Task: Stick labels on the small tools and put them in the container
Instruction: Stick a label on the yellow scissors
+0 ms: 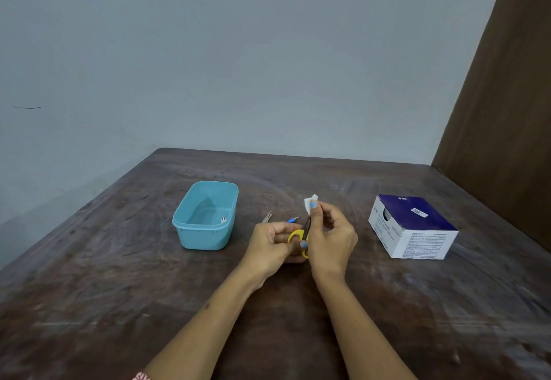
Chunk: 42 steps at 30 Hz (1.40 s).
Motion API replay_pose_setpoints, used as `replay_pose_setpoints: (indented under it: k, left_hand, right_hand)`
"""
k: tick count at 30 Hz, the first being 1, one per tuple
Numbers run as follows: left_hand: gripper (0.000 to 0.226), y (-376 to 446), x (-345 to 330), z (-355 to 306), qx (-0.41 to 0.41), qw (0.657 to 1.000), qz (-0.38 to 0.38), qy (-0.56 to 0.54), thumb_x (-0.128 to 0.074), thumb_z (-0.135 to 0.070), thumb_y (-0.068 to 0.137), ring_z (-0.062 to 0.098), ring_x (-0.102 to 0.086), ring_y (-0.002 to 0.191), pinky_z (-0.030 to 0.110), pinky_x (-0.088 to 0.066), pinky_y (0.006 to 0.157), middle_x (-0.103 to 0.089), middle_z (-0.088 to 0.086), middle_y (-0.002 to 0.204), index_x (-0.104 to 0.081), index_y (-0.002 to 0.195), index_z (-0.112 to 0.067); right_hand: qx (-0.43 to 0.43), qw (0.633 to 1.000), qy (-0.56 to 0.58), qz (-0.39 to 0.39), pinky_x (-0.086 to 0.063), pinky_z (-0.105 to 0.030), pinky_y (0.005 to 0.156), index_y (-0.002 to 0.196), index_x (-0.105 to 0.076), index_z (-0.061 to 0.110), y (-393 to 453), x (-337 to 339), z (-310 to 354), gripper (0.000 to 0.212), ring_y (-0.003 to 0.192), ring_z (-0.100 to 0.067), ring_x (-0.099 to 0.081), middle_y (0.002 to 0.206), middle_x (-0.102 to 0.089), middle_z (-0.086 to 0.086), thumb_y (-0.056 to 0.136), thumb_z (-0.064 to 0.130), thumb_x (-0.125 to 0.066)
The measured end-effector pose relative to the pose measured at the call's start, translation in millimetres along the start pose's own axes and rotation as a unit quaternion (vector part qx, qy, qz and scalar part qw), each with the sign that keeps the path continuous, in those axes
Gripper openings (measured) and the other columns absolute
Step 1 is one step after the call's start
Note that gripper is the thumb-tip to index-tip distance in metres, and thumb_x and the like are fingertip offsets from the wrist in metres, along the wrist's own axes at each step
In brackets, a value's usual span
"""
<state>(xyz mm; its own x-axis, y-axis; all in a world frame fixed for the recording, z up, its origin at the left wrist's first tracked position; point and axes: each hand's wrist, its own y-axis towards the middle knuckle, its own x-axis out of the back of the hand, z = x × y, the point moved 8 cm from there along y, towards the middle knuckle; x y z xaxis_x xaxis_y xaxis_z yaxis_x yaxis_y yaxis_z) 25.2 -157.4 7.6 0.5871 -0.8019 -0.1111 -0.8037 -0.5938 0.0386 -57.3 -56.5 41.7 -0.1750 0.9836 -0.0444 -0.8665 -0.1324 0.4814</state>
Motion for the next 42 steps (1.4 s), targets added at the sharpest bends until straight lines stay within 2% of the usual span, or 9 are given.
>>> replay_pose_setpoints:
  k: [4,10,13,17,21,28,33,38,42]
  left_hand:
    - [0.030,3.0,8.7,-2.0,-0.022,0.999,-0.036,-0.016,-0.064,0.007,0.080,0.018,-0.069,0.074,0.031,-0.059,0.067,-0.070,0.020,0.088,-0.063,0.110,0.004]
    - [0.029,0.3,-1.2,2.2,0.009,1.000,0.014,0.009,-0.063,0.006,0.081,0.021,-0.070,0.079,0.037,-0.060,0.072,-0.070,0.018,0.091,-0.063,0.109,0.002]
    - [0.028,1.1,4.2,-3.4,-0.022,1.000,-0.019,-0.010,-0.060,0.008,0.083,0.019,-0.069,0.076,0.034,-0.060,0.069,-0.070,0.018,0.089,-0.064,0.110,0.001]
    - [0.029,1.8,14.8,-12.4,-0.075,0.995,-0.069,-0.016,-0.059,0.007,0.084,0.014,-0.070,0.081,0.022,-0.055,0.067,-0.074,0.006,0.088,-0.066,0.110,-0.004]
    - [0.028,1.6,17.7,-13.2,-0.079,0.993,-0.085,-0.033,-0.057,0.004,0.087,0.019,-0.070,0.089,0.027,-0.057,0.072,-0.073,0.007,0.096,-0.066,0.110,-0.008]
    - [0.028,2.2,26.6,-13.9,-0.077,0.986,-0.114,-0.094,-0.052,0.003,0.090,0.014,-0.070,0.083,0.030,-0.059,0.075,-0.071,0.012,0.098,-0.062,0.115,-0.003]
    - [0.027,2.0,26.2,-15.1,-0.077,0.984,-0.114,-0.112,-0.053,0.006,0.088,0.013,-0.070,0.077,0.029,-0.059,0.072,-0.073,0.003,0.086,-0.065,0.108,-0.009]
    - [0.027,3.9,28.5,-13.3,-0.077,0.983,-0.117,-0.120,-0.055,0.006,0.086,0.017,-0.070,0.080,0.032,-0.059,0.073,-0.073,0.005,0.088,-0.066,0.105,-0.010]
    - [0.021,4.3,29.4,-12.7,-0.081,0.983,-0.123,-0.111,-0.057,0.005,0.086,0.017,-0.070,0.078,0.032,-0.060,0.071,-0.073,0.006,0.082,-0.065,0.103,-0.002]
  right_hand:
    - [0.013,0.998,-0.019,0.055,-0.048,-0.012,0.056,0.085,-0.070,0.017,-3.4,-10.9,1.7,0.007,0.059,0.006,-0.061,0.072,-0.068,0.008,0.087,0.016,-0.063]
    - [0.026,0.999,-0.017,-0.006,-0.052,-0.035,0.067,0.087,-0.066,0.026,-1.6,-1.9,-1.4,0.011,0.077,-0.015,-0.062,0.082,-0.067,0.006,0.086,0.031,-0.057]
    - [0.041,0.998,-0.047,0.029,-0.052,-0.042,0.070,0.085,-0.068,0.023,-1.9,-7.8,-1.2,0.005,0.077,-0.016,-0.062,0.081,-0.066,0.006,0.085,0.023,-0.062]
    - [0.066,0.990,-0.091,0.084,-0.052,-0.038,0.073,0.086,-0.071,0.014,-5.2,-17.5,2.1,0.006,0.080,-0.014,-0.060,0.081,-0.065,0.006,0.083,0.013,-0.066]
    - [0.105,0.983,-0.122,0.090,-0.051,-0.037,0.073,0.089,-0.071,0.014,-6.5,-19.2,7.7,0.008,0.080,-0.015,-0.059,0.082,-0.065,0.005,0.083,0.012,-0.067]
    - [0.117,0.977,-0.164,0.066,-0.049,-0.042,0.075,0.085,-0.072,0.013,-5.1,-16.6,4.7,0.009,0.078,-0.018,-0.058,0.081,-0.068,-0.001,0.078,0.008,-0.068]
    - [0.169,0.962,-0.194,0.089,-0.033,-0.026,0.077,0.095,-0.074,0.018,-8.4,-24.5,11.5,0.018,0.084,-0.014,-0.055,0.086,-0.065,0.002,0.080,0.011,-0.069]
    - [0.133,0.964,-0.207,0.102,-0.039,-0.032,0.079,0.096,-0.074,0.021,-6.6,-24.4,2.6,0.019,0.083,-0.016,-0.055,0.085,-0.065,0.002,0.082,0.010,-0.067]
    - [0.209,0.951,-0.216,0.074,-0.027,-0.023,0.076,0.097,-0.073,0.021,-9.5,-25.3,16.4,0.023,0.081,-0.012,-0.051,0.082,-0.066,0.004,0.078,0.008,-0.067]
